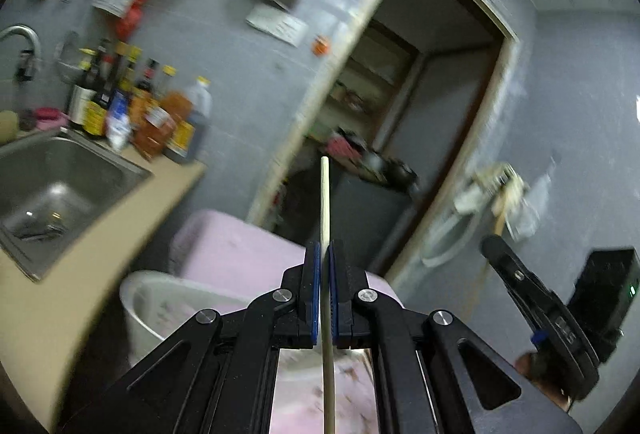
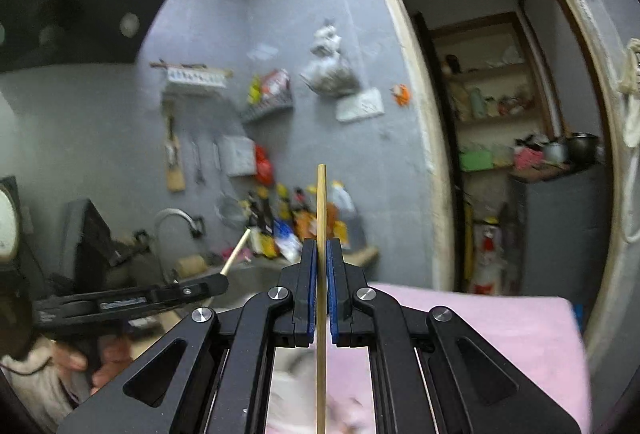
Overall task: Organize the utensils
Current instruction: 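Lift the chopstick upright with the right gripper and carry it over the caddy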
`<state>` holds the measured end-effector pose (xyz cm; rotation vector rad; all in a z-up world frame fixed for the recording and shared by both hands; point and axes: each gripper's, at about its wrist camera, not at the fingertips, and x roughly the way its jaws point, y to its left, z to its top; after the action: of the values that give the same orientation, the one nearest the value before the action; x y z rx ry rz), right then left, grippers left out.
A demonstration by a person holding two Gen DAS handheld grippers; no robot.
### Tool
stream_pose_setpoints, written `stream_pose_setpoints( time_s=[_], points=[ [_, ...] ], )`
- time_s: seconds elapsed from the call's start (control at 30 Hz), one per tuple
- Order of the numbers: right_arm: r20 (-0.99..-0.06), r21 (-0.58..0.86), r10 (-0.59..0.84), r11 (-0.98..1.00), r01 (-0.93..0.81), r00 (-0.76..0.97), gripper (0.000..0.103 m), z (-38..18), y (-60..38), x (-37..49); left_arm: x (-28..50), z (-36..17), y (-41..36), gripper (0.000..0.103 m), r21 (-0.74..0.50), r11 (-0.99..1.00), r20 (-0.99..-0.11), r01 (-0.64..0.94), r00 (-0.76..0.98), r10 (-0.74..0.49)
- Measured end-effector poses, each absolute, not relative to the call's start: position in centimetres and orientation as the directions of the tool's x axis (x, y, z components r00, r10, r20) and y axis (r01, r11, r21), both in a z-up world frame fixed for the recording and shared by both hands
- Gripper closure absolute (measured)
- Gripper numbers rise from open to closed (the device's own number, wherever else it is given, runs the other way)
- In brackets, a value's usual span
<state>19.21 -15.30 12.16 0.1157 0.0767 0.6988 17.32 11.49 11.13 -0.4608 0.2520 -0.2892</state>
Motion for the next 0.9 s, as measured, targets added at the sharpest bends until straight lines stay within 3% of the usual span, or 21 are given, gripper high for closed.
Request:
stream_pose_setpoints(
  time_s=[0.3,0.63,0.9],
  points=[
    [0.099,0.133,0.657,0.736,-0.664,0.747,0.1,12.3,-10.0,21.1,19.7,11.6,17.6,0.101,-0.488,0.866,-0.066,0.105,0.985,-0.157],
    [0.155,0.123,0.612,0.767,-0.63,0.775,0.1,9.1,-9.2,22.4,21.3,9.8,18.4,0.101,-0.467,0.884,-0.004,-0.024,1.0,0.025],
    [0.141,0.141,0.618,0.761,-0.634,0.773,0.1,7.6,-9.1,23.6,21.8,7.6,16.6,0.101,-0.428,0.9,0.011,-0.084,0.995,0.098]
  ],
)
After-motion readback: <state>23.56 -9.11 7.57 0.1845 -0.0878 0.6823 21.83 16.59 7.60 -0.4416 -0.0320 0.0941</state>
